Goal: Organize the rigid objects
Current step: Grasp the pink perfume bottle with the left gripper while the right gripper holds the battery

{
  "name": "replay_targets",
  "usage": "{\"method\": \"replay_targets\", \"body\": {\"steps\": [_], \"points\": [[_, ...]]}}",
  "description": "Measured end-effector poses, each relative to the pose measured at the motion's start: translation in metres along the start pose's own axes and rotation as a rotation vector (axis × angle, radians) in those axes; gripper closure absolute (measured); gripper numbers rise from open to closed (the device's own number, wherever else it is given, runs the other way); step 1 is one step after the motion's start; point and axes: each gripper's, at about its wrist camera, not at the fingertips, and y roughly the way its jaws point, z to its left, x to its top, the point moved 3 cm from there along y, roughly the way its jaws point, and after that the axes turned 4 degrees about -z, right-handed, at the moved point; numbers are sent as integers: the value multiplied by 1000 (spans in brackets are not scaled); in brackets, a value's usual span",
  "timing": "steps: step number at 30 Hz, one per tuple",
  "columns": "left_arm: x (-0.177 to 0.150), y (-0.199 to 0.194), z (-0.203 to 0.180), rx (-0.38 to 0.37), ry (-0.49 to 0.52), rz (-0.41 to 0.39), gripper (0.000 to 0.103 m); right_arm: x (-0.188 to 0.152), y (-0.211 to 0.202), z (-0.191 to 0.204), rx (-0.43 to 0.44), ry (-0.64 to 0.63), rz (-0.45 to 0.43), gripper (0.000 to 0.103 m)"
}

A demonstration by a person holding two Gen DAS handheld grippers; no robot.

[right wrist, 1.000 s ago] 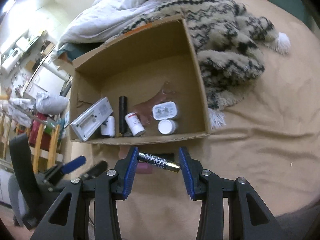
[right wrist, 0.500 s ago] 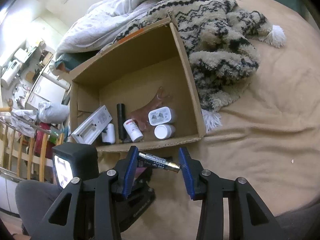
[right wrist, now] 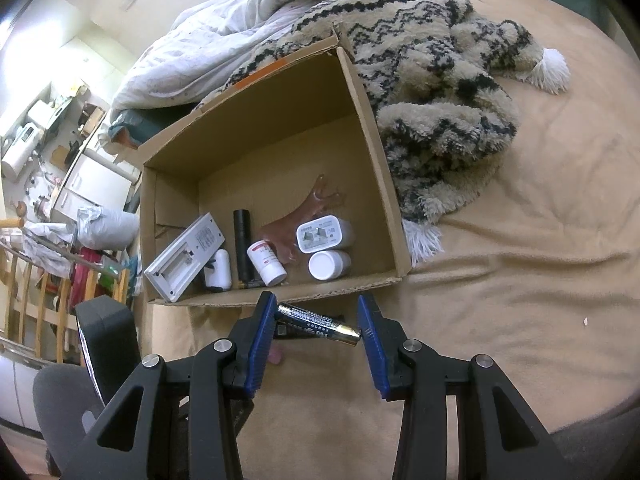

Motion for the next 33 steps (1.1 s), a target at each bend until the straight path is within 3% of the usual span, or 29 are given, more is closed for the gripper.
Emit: {"method": "replay_targets", "body": {"steps": [4,6,7,8,10,14,20,28,33], "points": [[-7,6,6,-4,-63,28,93,-1,-2,-1,-2,0,-1,59],[-6,7,13,16,-69,19,86,0,-1,-1,2,7,-1,59],[-5,8,15,12,-72,18,76,0,-1,-2,5,11,2,59],[-6,9,17,7,-77,28,59,0,0,-2,8,13,5,59],[-9,11,20,-3,-87,40,45,0,1,-1,18,13,9,59],[-20,12,19,-53,-70,77,44,0,0,1,39,16,10,59],[-31,3,30,-48,-72,84,43,1,2,5,72,26,23,59],[-19,21,33,-77,-32,122,41,4,7,12,97,13,36,59],[-17,31,20,-30,21,105,41,3,9,8,94,27,45,59]]}}
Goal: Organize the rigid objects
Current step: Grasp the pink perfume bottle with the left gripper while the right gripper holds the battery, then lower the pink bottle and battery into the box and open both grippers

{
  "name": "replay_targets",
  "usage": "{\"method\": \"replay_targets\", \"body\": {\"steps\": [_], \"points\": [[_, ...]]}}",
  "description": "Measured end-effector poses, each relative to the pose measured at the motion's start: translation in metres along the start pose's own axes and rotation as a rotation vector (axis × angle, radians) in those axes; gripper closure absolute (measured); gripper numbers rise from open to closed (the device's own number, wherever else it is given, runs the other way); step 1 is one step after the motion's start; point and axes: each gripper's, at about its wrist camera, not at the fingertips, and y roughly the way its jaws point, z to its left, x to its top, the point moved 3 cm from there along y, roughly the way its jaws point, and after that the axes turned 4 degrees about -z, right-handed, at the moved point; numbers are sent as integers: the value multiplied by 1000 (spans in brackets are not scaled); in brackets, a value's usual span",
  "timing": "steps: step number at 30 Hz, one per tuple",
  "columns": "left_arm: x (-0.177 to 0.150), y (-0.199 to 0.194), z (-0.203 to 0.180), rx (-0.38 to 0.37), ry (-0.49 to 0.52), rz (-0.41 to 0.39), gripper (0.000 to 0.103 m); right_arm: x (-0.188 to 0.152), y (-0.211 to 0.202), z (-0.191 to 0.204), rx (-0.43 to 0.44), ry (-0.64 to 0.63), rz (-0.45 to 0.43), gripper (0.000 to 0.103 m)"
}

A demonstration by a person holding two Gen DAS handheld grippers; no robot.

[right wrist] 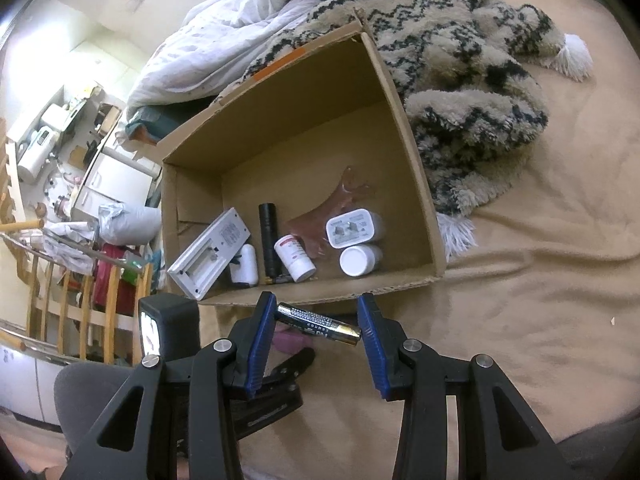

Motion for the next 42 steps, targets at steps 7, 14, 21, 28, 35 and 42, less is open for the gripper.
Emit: {"method": "replay_targets", "body": {"steps": [7,14,21,28,35,42], "points": [[13,1,-3,-9,-1,-10,44,0,2,-1,-22,-9,3,59],[-6,-18,18,13,-48,15,44,1,4,0,-55,-29,4,59],[-23,-69,32,57,-89,-27,44,-1,1,-3,-67,-32,-4,59],[-3,-140,70,90,-128,-206,44,10,-11,-1,-44,-44,-61,59],[32,-141,81,105,-174,-265,44,17,-13,13,-66,-125,-93,59],[58,-124,77,103,-154,-253,44,30,-5,22,-82,-179,-107,59]]}}
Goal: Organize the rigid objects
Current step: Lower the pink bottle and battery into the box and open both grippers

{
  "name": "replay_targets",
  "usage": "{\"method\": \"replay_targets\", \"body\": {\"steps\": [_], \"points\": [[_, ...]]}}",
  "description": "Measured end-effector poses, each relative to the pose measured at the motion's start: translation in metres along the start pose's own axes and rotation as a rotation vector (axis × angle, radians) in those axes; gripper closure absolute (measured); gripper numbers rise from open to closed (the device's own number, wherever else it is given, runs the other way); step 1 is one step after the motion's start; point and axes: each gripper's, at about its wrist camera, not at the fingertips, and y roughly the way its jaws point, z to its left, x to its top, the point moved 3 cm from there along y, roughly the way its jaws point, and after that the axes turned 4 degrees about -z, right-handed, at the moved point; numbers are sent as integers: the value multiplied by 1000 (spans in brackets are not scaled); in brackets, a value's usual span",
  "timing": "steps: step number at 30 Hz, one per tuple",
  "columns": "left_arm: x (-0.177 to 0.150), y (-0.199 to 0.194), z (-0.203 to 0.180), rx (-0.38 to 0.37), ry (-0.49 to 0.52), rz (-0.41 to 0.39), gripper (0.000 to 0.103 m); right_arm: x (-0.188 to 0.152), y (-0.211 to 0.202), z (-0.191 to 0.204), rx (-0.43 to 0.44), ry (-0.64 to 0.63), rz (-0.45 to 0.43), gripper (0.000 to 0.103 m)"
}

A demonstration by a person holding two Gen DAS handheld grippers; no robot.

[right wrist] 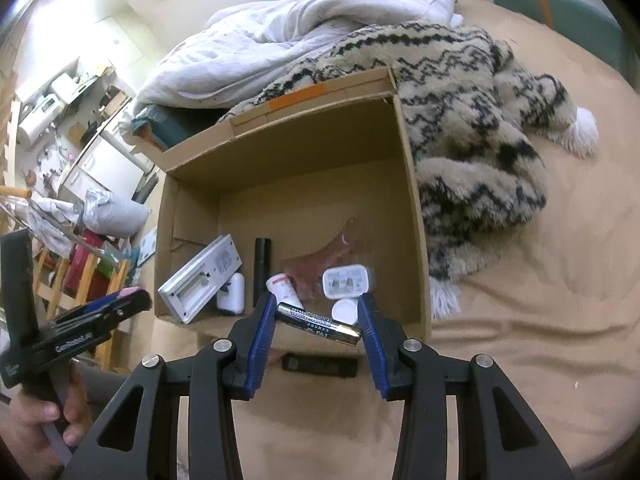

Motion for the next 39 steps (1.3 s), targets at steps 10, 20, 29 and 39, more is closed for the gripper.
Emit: {"method": "replay_targets", "body": {"steps": [10,20,29,39], "points": [[8,37,-33,-57,5,61,44,22,29,-1,-3,-6,22,59],[20,82,-58,-50,43,120,44,33,55,9,1,-66,54,59],[21,84,-57,11,65,55,44,28,66,10,-10,-75,89,59],[25,81,-43,51,29,33,44,30,64,9,14,-53,71,47]]}}
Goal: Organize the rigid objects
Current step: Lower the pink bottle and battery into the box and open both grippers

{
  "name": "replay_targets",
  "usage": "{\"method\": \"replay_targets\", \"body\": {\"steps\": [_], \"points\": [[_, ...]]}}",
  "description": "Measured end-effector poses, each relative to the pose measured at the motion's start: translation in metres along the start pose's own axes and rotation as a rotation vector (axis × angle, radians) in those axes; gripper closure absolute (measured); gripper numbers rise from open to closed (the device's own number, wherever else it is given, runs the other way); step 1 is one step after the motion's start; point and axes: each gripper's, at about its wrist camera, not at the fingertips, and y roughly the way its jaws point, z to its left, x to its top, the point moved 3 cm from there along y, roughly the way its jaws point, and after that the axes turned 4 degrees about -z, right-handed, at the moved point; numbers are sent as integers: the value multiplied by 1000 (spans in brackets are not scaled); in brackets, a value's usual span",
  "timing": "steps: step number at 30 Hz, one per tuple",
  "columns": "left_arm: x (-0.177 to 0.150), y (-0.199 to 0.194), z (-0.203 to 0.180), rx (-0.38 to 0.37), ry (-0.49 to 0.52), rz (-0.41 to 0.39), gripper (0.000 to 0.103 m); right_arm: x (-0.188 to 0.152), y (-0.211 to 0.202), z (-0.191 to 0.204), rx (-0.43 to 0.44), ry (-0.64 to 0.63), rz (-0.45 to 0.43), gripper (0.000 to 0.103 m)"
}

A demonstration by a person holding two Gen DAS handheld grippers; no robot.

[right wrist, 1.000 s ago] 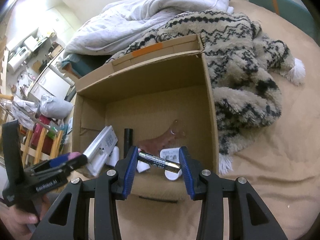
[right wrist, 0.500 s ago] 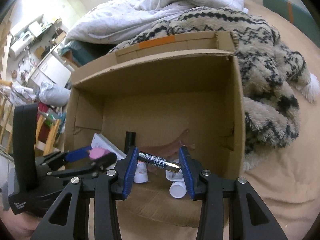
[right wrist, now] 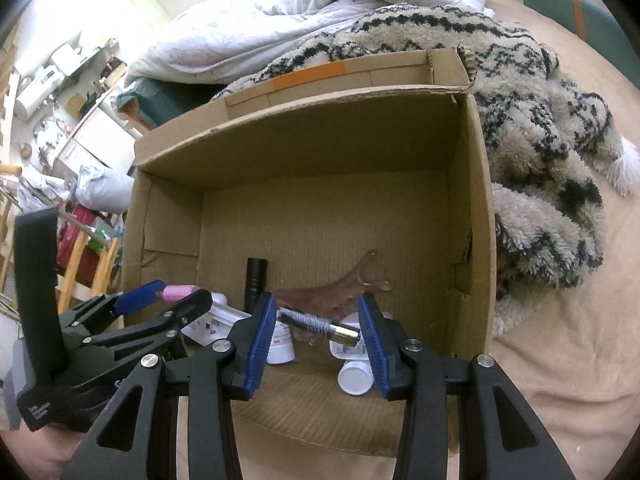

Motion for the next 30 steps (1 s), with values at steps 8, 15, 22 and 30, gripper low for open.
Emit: {"method": "replay_targets", "body": {"steps": [8,15,22,30], "points": [[1,-15,1,-49,-18,-34,32,5,-12,-2,25,20,-55,21],[3,-27,-7,-44,3,-60,15,7,-17,-8,36,60,-68,20],[2,-37,3,-47,-35,-50,15,5,-26,-9,39,77,-81,20],[-5,-65,17,-6,-33,-110,15,-7,-40,-8,38,89,-85,20]]}}
